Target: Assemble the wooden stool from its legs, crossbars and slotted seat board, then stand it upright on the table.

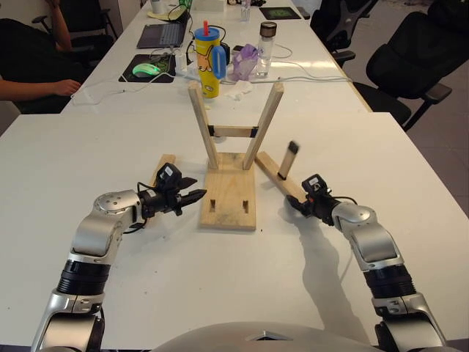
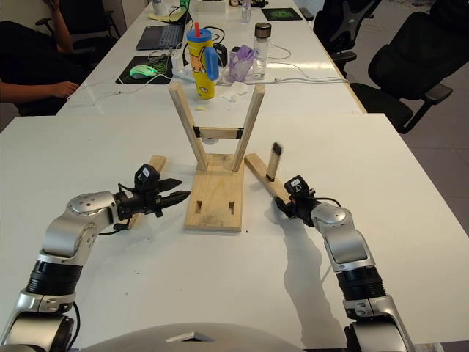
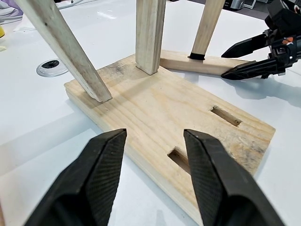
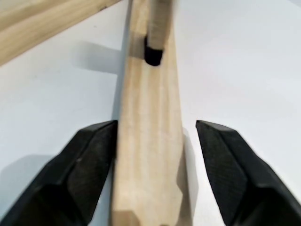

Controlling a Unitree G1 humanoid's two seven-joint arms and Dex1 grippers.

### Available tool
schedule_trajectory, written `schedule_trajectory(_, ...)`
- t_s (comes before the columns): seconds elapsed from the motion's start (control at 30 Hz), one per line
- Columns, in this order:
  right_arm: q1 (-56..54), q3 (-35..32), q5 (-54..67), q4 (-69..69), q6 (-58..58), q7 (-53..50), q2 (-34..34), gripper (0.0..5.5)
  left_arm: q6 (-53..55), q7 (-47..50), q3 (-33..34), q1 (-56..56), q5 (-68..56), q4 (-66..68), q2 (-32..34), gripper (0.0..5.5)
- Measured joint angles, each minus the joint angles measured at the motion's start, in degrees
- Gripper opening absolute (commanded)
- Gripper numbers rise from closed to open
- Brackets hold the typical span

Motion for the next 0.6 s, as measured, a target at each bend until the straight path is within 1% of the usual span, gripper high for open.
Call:
schedule_trajectory(0.03,-0.64,0.21,0.57,0.63,0.49,0.91,-0.08,2.82,-0.21,-0.01,-0.08,-0.09,0.01,0.3,0.01,2.26)
schedule_trajectory(0.2,-1.42,0.64,2.08,2.18,1.2,3.5,-0.28,2.13,-0.94,-0.53,-0.59,-1.17,0.04,1.11,0.52,2.26)
schedule_trajectory(0.33,-0.82,-0.31,3.35,3.02,-0.32,3.3,0.22,2.07,-1.29,-1.27,-0.65,-2.63,-0.41,1.4,0.72,2.26)
schedule_trajectory(0.4,0.07,-1.15,3.68,3.32,-2.99,1.88,1.25,2.07,0.69,-1.85,0.9,-3.4,-4.47,1.21,-0.49,2.26)
schedule_trajectory(0.5,1.37,-4.13,4.65,3.23,-5.12,-0.74,3.23,2.07,4.4,-2.54,4.11,-5.75,-11.33,-0.05,-2.43,2.26)
schedule_trajectory(0.57,1.86,-9.7,7.89,1.02,-6.96,-2.34,3.83,2.07,7.36,-2.87,7.19,-7.8,-16.52,-0.95,-2.58,2.26)
schedule_trajectory(0.6,1.35,-11.78,8.69,-0.7,-7.84,-2.57,3.66,2.07,8.29,-2.84,8.23,-8.48,-17.96,-1.06,-2.63,2.45)
